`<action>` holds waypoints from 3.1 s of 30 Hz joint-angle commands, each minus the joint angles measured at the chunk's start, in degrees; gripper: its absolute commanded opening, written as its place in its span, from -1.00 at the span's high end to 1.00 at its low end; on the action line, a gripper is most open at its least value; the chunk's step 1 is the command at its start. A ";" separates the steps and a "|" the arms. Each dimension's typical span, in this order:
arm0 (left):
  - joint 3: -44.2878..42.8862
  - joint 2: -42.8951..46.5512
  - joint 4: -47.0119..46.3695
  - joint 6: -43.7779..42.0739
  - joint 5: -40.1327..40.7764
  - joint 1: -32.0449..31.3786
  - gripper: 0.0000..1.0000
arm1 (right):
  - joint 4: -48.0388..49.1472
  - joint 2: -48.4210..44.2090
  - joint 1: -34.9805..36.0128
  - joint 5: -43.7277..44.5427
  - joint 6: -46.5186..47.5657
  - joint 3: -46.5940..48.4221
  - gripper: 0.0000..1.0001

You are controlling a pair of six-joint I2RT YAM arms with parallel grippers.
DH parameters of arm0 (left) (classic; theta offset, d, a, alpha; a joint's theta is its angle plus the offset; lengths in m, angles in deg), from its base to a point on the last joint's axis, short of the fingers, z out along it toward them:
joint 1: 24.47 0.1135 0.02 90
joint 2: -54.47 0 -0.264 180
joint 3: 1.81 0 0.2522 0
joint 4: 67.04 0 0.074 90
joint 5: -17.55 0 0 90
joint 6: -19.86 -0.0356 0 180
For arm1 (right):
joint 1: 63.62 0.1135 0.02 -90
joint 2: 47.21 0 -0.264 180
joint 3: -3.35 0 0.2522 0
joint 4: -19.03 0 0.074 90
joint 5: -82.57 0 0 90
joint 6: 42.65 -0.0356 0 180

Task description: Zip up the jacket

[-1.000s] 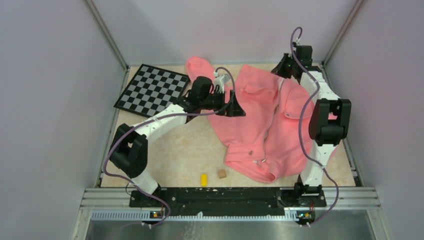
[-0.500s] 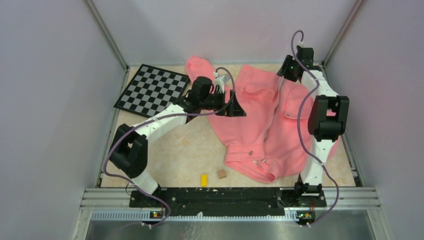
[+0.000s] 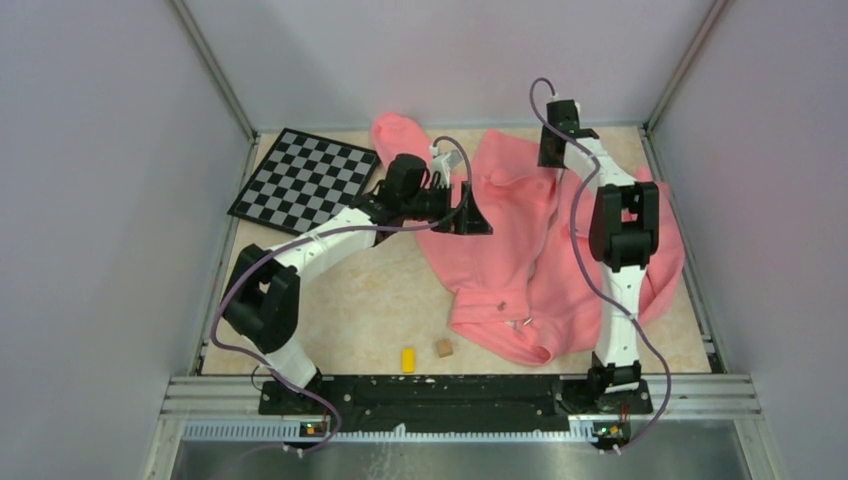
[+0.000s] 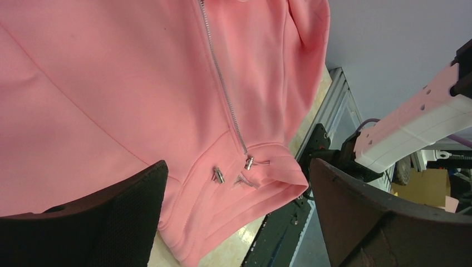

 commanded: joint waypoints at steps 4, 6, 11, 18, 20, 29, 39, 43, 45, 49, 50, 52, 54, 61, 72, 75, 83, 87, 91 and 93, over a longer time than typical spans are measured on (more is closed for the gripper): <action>-2.08 -0.30 -1.41 -1.46 -1.02 0.06 -0.98 | -2.84 3.53 0.13 8.31 1.40 5.99 0.28; -1.95 0.17 -1.10 -1.76 -0.52 0.14 -0.97 | -2.66 3.72 0.15 9.47 1.55 6.15 0.28; -1.98 0.57 -0.83 -1.79 -0.38 0.16 -0.98 | -3.05 4.38 0.13 4.45 1.67 9.56 0.57; -1.70 2.13 -0.48 -1.20 0.00 0.22 -0.98 | 2.66 -3.06 -1.79 -15.07 -5.86 8.28 1.00; -1.44 2.95 -0.22 -1.29 0.21 0.49 -0.97 | 8.58 -9.22 -3.49 -22.86 -10.42 2.75 1.00; -1.72 4.02 -1.90 0.66 -0.97 3.26 -0.97 | 52.55 -22.35 -9.16 -59.08 -49.71 -29.33 1.00; -4.29 1.07 -8.31 6.26 -3.90 5.01 -0.97 | 92.71 -22.61 -8.51 -67.02 -72.30 -57.16 1.00; -4.67 -2.40 -12.81 9.74 -5.48 5.67 -0.92 | 91.38 -19.51 -8.35 -67.84 -64.74 -61.54 1.00; -5.77 -4.77 -13.67 10.46 -5.49 5.86 -0.90 | 87.06 -18.09 -7.75 -69.09 -59.30 -61.08 1.00; -8.29 -10.71 -16.73 12.94 -5.80 6.97 -0.83 | 79.44 -17.63 -4.36 -68.10 -50.85 -61.51 1.00; -8.83 -11.94 -17.46 13.48 -5.61 7.44 -0.82 | 77.52 -17.49 -3.46 -67.94 -49.06 -61.51 1.00; -9.77 -14.76 -18.42 14.09 -4.68 8.44 -0.78 | 73.97 -17.44 -2.34 -67.00 -45.97 -62.01 1.00; -11.50 -18.26 -18.65 14.16 -3.80 9.22 -0.72 | 70.86 -17.65 -2.01 -65.81 -42.94 -62.60 1.00; -19.69 -28.24 -17.04 12.93 -4.12 9.56 -0.52 | 44.74 -20.54 -2.05 -57.74 -25.31 -56.30 0.84; -25.15 -29.50 -7.44 3.28 1.79 8.94 -0.34 | 35.90 -31.24 -1.91 -47.71 -17.86 -51.53 0.26; -24.15 -27.19 -6.34 1.07 3.04 8.90 -0.33 | 37.11 -30.87 -1.85 -45.96 -19.50 -50.48 0.25; -25.71 -24.43 -5.57 -5.29 2.86 8.90 -0.35 | 43.89 -26.75 -1.40 -46.77 -29.66 -48.15 0.17; -28.97 -25.96 -4.26 -5.62 2.93 8.95 -0.32 | 47.34 -23.06 -0.79 -45.44 -32.22 -46.73 0.18; -31.90 -27.20 -1.39 -4.67 1.41 8.94 -0.32 | 49.19 -21.15 -0.82 -44.00 -34.68 -45.98 0.22; -32.13 -27.02 -0.93 -4.61 1.17 8.89 -0.34 | 49.59 -19.84 -0.62 -43.29 -35.76 -44.91 0.26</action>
